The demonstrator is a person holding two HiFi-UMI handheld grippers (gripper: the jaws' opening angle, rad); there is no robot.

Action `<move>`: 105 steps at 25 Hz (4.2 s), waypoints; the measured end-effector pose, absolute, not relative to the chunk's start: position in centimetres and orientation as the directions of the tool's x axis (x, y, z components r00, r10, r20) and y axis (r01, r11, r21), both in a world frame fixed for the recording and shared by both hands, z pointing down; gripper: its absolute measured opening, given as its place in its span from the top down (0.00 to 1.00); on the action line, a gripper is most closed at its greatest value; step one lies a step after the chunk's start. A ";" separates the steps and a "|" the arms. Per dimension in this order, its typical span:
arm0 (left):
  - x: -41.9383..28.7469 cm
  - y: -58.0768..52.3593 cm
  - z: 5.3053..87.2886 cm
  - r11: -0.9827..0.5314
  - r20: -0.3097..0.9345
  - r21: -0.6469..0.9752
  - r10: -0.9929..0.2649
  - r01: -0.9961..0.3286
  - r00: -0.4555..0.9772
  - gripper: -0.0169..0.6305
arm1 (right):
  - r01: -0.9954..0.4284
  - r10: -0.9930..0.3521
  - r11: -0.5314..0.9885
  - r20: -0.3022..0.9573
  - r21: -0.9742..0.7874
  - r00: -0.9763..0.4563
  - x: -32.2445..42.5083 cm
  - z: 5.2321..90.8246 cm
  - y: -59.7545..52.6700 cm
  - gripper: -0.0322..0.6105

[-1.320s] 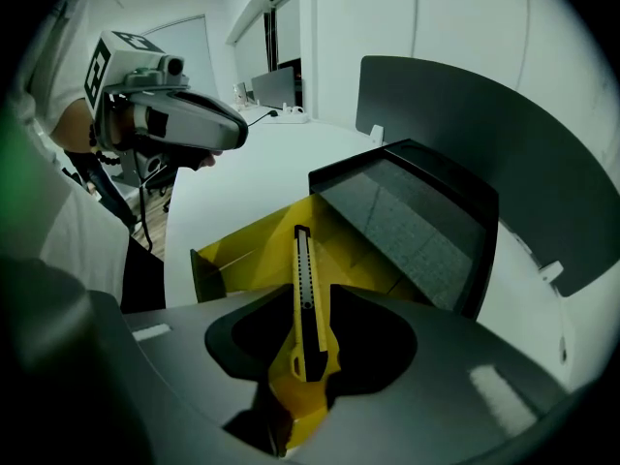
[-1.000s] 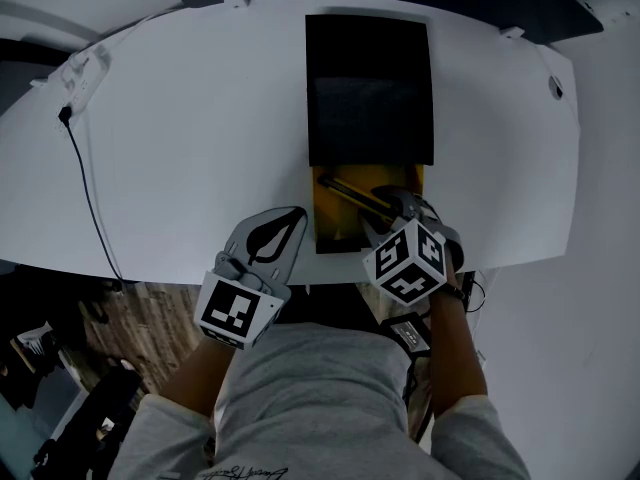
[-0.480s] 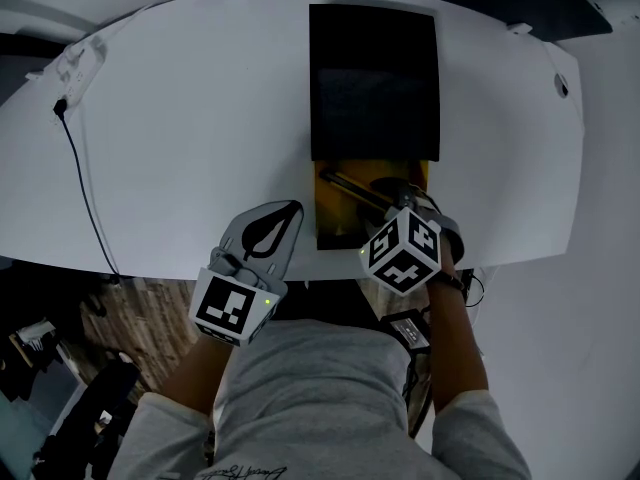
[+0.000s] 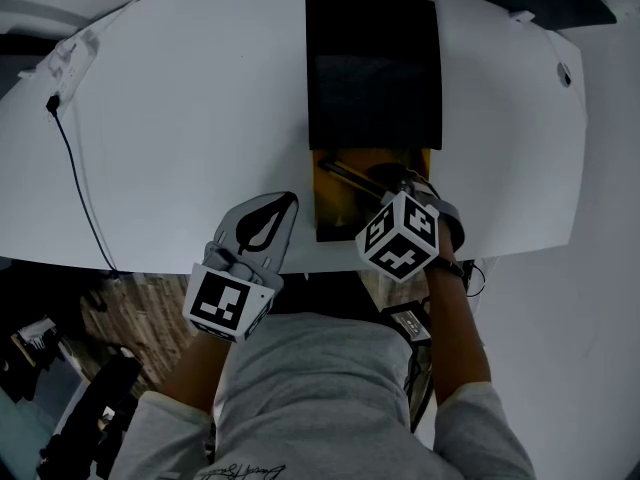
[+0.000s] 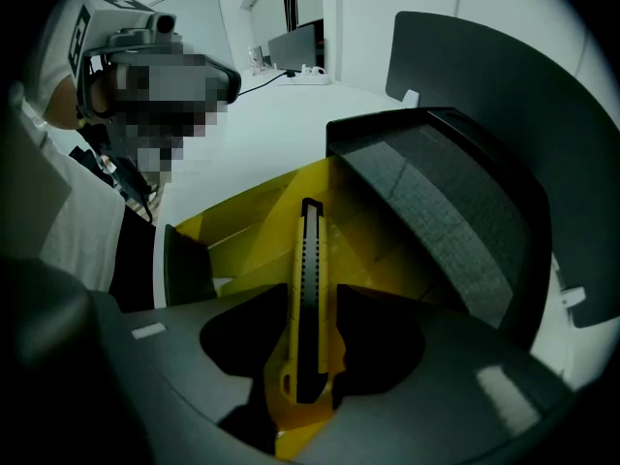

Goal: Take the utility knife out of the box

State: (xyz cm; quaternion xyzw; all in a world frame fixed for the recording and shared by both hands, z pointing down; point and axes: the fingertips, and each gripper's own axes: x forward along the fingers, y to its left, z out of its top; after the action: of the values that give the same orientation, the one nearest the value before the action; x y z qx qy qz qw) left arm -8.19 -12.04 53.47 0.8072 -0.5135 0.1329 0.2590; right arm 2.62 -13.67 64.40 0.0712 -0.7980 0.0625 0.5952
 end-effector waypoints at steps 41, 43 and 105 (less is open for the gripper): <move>-7.5 -10.9 50.4 -0.390 0.454 0.231 -0.767 -0.891 0.453 0.97 | -0.261 -0.123 0.965 0.936 0.035 -0.330 3.4 60.7 -13.7 0.75; -7.5 -11.0 49.9 -0.393 0.447 0.228 -0.771 -0.891 0.454 0.97 | -0.273 -0.128 0.961 0.932 0.033 -0.340 3.3 60.2 -13.8 0.75; -6.3 -11.4 37.9 -0.458 0.292 0.124 -0.831 -0.880 0.473 0.97 | -0.618 -0.490 0.786 0.595 -0.015 -0.638 5.3 41.7 -12.4 0.74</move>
State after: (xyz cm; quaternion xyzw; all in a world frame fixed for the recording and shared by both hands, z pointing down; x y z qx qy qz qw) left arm -6.27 -11.36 37.94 0.8484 -0.5042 0.0952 0.1299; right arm 5.29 -12.43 41.66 0.3082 -0.8983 0.1092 0.2936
